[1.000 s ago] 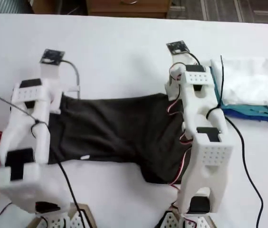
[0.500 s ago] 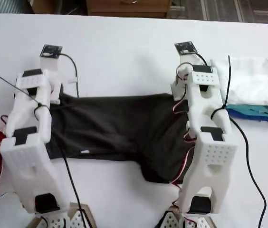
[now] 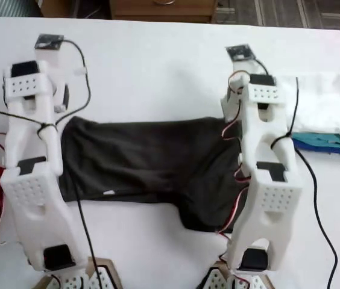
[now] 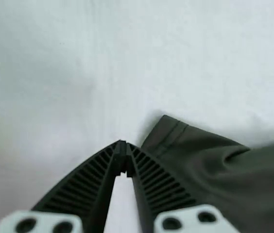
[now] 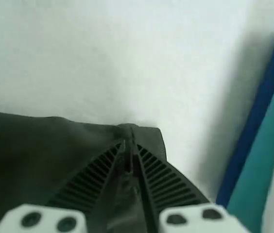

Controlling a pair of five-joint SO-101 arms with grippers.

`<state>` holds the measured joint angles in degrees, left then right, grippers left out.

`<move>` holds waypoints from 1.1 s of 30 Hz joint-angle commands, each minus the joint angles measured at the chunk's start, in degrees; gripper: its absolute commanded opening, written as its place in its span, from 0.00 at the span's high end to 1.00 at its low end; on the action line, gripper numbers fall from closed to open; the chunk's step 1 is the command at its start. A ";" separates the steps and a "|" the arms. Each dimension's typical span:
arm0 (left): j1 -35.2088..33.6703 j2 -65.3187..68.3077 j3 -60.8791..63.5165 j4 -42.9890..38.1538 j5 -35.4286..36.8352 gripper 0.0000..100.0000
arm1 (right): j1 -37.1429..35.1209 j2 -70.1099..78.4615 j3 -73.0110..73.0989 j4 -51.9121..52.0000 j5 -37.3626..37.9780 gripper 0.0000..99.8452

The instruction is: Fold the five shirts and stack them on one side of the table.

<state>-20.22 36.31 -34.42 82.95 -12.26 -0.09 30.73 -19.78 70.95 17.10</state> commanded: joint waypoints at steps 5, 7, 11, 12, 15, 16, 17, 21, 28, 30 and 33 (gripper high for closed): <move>-0.62 -0.79 -6.29 13.71 -0.09 0.97 | -6.37 -16.04 1.14 13.49 6.68 0.98; -0.62 -1.93 -6.64 14.95 -2.11 0.97 | -8.04 -20.18 6.51 14.46 11.16 0.98; -0.97 -10.55 -0.31 15.12 -3.34 0.97 | -9.89 -32.31 22.95 12.97 18.20 0.98; -0.97 -13.63 3.30 14.15 -3.43 0.97 | -10.15 -36.00 28.13 12.26 19.52 0.98; 0.00 -24.18 19.38 6.51 -4.40 0.97 | -10.33 -47.87 44.84 7.87 23.56 0.98; 0.62 -27.87 26.68 2.55 -4.75 0.97 | -10.33 -51.74 50.37 6.46 25.23 0.98; 1.23 -31.56 33.98 -1.58 -4.84 0.97 | -10.33 -55.43 55.38 5.05 27.08 0.98; 3.34 -44.84 61.49 -18.81 -4.84 0.97 | -9.80 -66.95 70.59 3.12 33.32 0.93; 4.04 -51.43 82.42 -32.18 -4.84 0.97 | -11.38 -79.96 82.11 6.90 45.80 0.78; 4.04 -51.43 84.70 -34.02 -4.84 0.97 | -11.91 -82.42 84.40 7.25 48.62 0.79; 4.04 -51.52 86.81 -35.87 -4.84 0.97 | -11.91 -84.62 88.09 7.25 51.96 0.79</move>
<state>-16.97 -12.57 51.21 49.19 -16.75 -11.52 -50.95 66.29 77.71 65.80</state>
